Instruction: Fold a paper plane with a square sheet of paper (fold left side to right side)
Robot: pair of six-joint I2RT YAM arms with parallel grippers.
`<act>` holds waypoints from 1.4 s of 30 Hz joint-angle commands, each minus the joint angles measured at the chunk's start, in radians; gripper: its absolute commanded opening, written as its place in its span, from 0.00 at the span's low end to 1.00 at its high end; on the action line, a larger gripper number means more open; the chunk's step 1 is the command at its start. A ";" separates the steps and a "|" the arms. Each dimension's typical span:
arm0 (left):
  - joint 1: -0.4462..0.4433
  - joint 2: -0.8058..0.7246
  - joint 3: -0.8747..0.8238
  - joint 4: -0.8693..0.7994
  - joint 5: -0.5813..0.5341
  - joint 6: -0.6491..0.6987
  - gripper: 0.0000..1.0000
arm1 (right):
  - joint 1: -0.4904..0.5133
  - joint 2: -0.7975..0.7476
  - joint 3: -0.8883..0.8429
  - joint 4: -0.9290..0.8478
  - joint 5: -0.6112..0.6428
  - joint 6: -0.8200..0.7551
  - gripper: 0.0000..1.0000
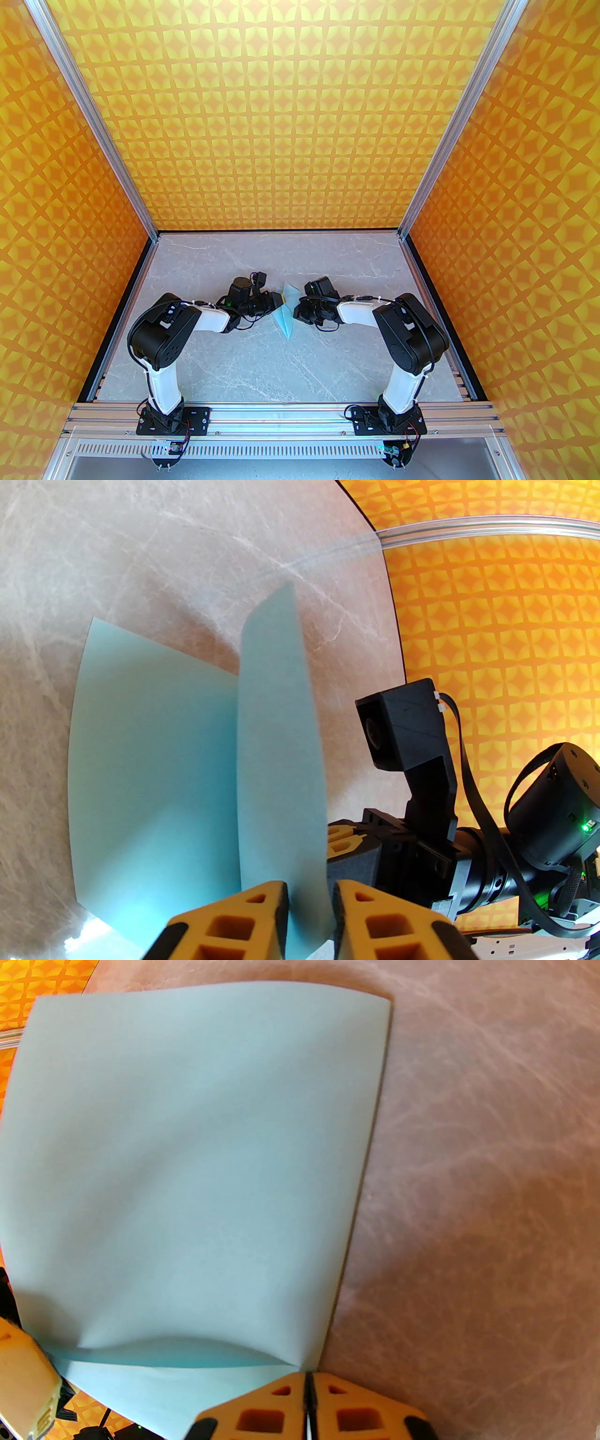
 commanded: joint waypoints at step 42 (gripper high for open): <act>-0.039 0.021 0.113 -0.170 -0.088 -0.005 0.10 | 0.012 0.054 -0.015 -0.032 0.053 -0.022 0.10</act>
